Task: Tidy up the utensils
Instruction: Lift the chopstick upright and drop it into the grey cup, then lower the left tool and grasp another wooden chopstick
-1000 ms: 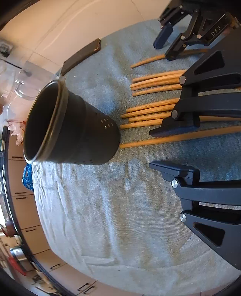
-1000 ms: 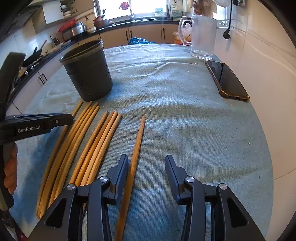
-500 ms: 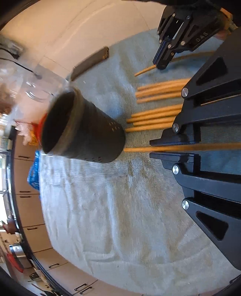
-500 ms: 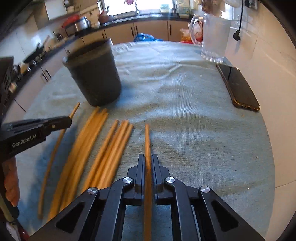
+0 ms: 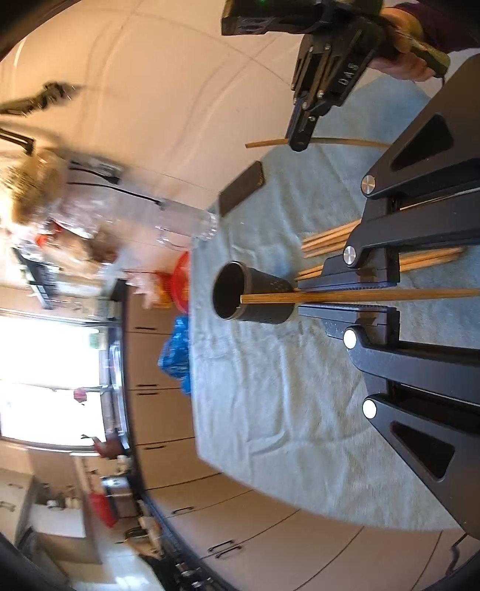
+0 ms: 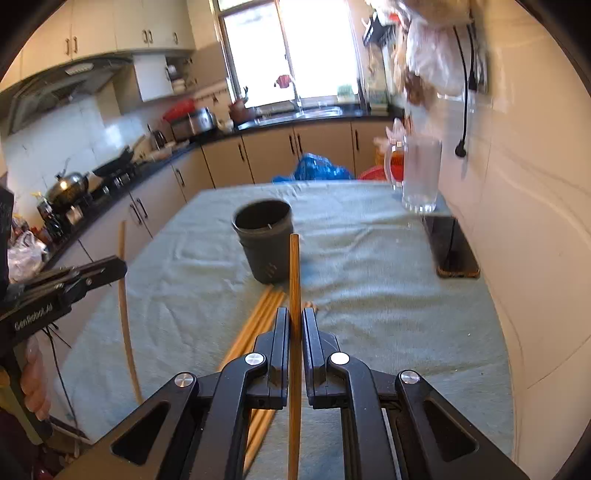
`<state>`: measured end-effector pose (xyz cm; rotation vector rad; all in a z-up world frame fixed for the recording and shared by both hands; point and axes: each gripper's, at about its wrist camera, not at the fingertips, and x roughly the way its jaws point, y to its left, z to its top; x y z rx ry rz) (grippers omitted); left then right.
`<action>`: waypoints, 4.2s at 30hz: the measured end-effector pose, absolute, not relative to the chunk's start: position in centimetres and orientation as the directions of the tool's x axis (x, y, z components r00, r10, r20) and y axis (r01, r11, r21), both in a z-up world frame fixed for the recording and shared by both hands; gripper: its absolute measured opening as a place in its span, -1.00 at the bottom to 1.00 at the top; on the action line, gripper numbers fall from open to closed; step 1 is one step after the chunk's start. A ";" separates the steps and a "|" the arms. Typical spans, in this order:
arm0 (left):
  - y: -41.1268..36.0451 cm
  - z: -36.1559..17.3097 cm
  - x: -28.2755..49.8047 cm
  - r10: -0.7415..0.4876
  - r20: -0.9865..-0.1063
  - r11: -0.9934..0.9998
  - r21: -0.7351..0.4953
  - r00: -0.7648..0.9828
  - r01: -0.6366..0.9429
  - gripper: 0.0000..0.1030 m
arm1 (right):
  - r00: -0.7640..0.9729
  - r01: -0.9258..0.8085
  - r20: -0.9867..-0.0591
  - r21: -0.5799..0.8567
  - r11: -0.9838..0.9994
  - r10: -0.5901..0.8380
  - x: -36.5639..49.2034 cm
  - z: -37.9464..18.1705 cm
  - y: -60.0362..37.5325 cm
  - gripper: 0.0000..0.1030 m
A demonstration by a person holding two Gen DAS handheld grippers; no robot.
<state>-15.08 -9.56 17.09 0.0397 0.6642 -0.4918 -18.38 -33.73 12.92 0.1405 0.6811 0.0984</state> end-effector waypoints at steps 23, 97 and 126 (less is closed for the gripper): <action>-9.4 26.0 -10.6 -0.468 -0.436 0.881 -0.156 0.769 0.448 -0.89 | 0.895 -0.061 -0.428 0.157 0.986 0.124 -14.4 23.1 -33.5 -0.86; -15.1 2.0 -7.7 -0.421 -0.825 0.852 -0.218 0.376 0.475 -0.81 | 0.525 -0.022 -0.825 0.232 0.973 0.209 -13.9 1.3 -34.1 -0.22; -10.8 1.8 -7.6 -0.375 -0.847 0.898 -0.229 0.378 0.377 -0.86 | 0.534 0.002 -0.824 0.224 0.975 0.188 -11.8 1.4 -32.6 -0.72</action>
